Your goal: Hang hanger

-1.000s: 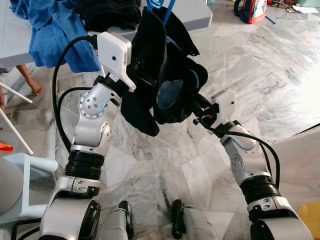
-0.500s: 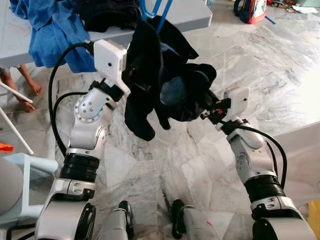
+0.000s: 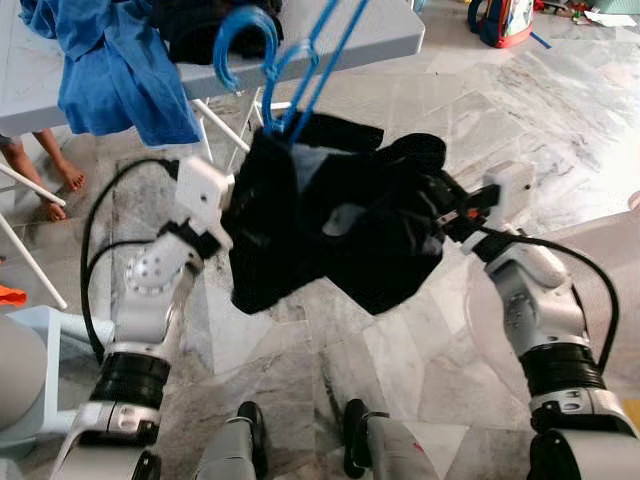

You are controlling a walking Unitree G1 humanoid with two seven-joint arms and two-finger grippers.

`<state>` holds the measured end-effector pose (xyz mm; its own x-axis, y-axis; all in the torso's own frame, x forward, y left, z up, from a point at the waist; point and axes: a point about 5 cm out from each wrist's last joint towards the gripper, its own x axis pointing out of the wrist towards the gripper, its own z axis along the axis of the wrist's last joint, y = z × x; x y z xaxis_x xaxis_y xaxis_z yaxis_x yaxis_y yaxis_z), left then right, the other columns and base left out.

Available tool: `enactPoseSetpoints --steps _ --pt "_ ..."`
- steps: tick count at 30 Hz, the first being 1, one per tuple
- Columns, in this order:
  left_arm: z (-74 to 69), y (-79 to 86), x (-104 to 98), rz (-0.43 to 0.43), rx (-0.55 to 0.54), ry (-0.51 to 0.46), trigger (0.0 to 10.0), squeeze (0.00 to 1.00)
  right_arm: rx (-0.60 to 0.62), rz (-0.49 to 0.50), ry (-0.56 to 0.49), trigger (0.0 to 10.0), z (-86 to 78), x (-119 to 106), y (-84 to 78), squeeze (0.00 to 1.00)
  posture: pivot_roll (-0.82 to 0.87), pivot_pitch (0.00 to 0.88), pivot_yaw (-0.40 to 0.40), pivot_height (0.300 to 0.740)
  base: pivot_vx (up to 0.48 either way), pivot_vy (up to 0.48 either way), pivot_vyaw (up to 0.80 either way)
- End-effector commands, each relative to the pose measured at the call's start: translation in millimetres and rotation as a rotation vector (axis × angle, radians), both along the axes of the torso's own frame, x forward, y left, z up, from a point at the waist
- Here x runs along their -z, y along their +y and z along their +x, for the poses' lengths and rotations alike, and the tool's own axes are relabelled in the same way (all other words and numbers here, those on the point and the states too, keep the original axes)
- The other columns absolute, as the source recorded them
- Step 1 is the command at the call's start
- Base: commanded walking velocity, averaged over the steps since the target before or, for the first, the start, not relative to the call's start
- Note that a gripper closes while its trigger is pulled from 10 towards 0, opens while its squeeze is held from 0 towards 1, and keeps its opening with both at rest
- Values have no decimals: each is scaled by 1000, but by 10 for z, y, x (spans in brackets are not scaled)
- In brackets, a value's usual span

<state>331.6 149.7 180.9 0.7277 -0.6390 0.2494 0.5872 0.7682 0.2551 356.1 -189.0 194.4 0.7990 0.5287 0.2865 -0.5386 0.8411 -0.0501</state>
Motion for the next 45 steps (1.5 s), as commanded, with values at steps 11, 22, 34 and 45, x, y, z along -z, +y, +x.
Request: enactPoseSetpoints --steps 11,22,34,45 --pt "-286 -51 117 -68 270 145 0 0 101 -13 67 0 93 39 -189 0 -70 286 -34 740 0 0 0" --pt "-564 12 336 -79 514 387 0 0 103 -42 157 0 104 245 -219 0 -67 285 -31 740 0 0 0" --pt "-534 194 573 -28 385 439 0 0 136 -72 99 0 146 88 -334 0 -70 277 -30 740 0 0 0" --pt "-560 341 670 -40 326 464 0 0 128 -95 55 0 128 -65 -510 0 -70 275 -36 740 0 0 0"
